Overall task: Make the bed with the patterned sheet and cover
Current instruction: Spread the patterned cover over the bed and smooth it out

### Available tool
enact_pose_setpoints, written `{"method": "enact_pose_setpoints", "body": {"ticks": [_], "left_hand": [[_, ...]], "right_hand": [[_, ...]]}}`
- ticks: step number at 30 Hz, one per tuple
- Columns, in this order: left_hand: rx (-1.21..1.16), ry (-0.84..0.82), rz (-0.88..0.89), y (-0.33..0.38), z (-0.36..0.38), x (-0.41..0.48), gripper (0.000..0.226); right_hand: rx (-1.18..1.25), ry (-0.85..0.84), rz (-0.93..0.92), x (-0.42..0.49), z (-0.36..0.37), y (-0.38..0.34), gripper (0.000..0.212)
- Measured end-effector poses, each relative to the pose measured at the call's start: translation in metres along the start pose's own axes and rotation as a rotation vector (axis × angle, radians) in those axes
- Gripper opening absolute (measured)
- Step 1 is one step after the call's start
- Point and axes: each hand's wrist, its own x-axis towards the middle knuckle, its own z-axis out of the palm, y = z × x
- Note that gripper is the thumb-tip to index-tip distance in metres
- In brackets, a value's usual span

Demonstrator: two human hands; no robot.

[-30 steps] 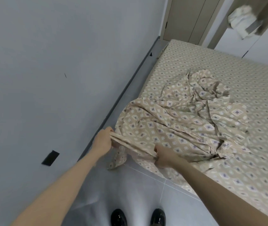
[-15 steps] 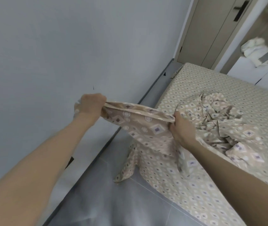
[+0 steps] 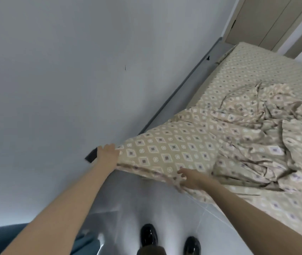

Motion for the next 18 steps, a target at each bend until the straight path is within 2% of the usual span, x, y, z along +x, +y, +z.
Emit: {"method": "enact_pose_setpoints", "body": {"ticks": [3, 6, 12, 18], "left_hand": [[-0.086, -0.036, 0.026, 0.013, 0.018, -0.001, 0.033], [-0.171, 0.002, 0.058, 0.027, 0.012, -0.006, 0.03], [-0.502, 0.055, 0.152, 0.07, -0.026, -0.019, 0.036], [-0.727, 0.068, 0.276, 0.15, -0.094, -0.048, 0.037]], "right_hand": [[0.087, -0.017, 0.019, 0.007, 0.009, 0.004, 0.047], [0.168, 0.014, 0.056, 0.005, 0.007, 0.012, 0.041], [0.265, 0.116, 0.1, -0.029, -0.003, 0.057, 0.036], [0.481, 0.275, 0.199, -0.096, -0.013, 0.132, 0.032]]}}
